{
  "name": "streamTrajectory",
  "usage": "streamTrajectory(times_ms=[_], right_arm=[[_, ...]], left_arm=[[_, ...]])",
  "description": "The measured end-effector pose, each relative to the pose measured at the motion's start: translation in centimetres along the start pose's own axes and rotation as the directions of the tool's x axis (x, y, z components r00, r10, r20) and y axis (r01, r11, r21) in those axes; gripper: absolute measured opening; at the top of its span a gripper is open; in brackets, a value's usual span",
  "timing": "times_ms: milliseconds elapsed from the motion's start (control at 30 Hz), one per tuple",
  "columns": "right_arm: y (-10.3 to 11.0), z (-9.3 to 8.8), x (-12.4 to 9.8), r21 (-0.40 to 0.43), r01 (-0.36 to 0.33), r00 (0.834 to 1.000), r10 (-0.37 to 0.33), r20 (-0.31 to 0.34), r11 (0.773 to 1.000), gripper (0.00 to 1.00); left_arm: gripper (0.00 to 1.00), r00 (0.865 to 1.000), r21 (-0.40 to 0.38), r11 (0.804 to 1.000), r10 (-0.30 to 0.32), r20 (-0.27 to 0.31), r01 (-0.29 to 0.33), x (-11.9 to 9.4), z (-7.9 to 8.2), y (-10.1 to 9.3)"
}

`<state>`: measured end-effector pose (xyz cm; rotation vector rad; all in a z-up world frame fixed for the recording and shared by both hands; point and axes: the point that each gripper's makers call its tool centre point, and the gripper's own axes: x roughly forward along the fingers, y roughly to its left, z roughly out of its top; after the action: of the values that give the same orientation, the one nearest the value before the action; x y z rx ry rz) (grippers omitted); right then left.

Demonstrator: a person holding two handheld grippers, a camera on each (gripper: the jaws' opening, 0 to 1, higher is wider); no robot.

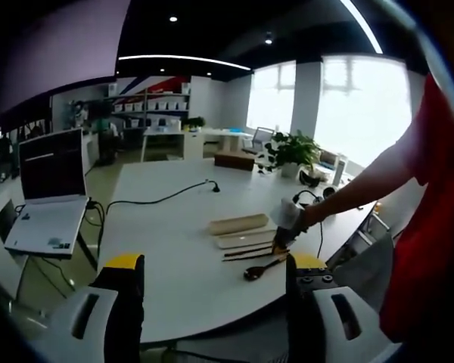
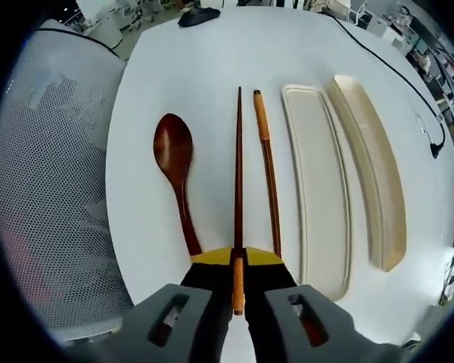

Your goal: Arrange the utensils inside the cutlery case until each visible utensil rests in its matching compartment.

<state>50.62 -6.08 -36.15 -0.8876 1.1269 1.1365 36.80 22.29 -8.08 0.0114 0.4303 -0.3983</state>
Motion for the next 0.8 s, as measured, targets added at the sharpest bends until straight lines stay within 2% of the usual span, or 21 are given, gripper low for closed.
streamTrajectory(times_ms=[167, 300, 733, 800], right_arm=[[0.2, -0.2, -0.2, -0.010, -0.007, 1.000, 0.007, -0.006, 1.000, 0.01], [0.1, -0.3, -0.4, 0.007, 0.005, 1.000, -0.005, 0.004, 1.000, 0.11], [0.2, -1.3, -0.6, 0.012, 0.006, 1.000, -0.006, 0.009, 1.000, 0.10], [-0.2, -1.5, -0.5, 0.001, 0.023, 1.000, -0.023, 0.006, 1.000, 0.09]], left_arm=[[0.79, 1.000, -0.006, 1.000, -0.001, 0.002, 0.001, 0.1, -0.1, 0.0], [0.79, 1.000, -0.013, 1.000, 0.000, 0.007, 0.001, 0.1, 0.0, 0.1], [0.79, 1.000, -0.009, 1.000, -0.021, 0.010, 0.021, 0.3, 0.2, -0.4], [0.79, 1.000, -0.006, 1.000, -0.021, 0.009, 0.021, 0.3, 0.2, -0.3]])
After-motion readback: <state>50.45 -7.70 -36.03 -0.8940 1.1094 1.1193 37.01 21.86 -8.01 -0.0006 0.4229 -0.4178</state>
